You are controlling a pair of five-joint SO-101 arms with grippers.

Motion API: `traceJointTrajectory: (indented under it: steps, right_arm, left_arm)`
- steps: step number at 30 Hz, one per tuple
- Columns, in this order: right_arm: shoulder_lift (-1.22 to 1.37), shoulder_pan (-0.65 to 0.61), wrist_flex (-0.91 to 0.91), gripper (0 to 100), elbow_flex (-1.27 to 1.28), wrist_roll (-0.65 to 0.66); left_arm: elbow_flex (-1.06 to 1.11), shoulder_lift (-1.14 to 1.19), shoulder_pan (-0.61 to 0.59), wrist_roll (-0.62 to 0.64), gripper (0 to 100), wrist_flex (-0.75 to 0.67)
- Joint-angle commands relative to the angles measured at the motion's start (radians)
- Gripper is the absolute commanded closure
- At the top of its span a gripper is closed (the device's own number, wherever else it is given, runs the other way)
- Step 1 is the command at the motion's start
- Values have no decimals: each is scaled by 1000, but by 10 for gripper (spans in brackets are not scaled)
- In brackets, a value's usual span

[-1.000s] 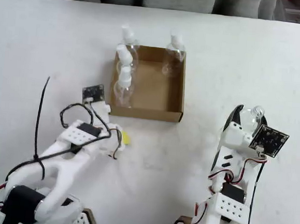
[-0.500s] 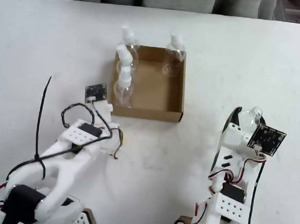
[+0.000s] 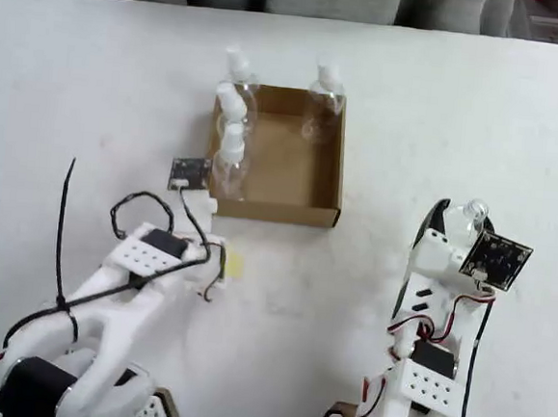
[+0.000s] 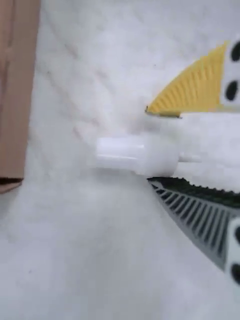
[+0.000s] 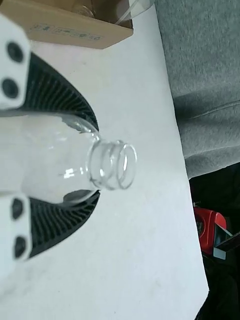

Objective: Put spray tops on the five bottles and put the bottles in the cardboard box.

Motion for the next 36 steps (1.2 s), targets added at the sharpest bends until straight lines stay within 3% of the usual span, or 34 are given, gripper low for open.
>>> traceJointTrajectory:
  steps: [1,8,13,29,36]
  right_arm:
    - [-16,-7,7,984,9,18]
    - [-16,-7,7,984,9,18]
    - [-16,-7,7,984,9,18]
    - [-16,-7,7,984,9,18]
    - [-16,-7,7,984,9,18]
  left_arm:
    - [-9,-39,4,-14,724,9]
    - [-57,-38,-15,-15,806,43]
    - [-130,-38,-48,-103,809,132]
    - [-164,-30,-44,-107,809,163]
    - [-315,176,-50,-107,810,244]
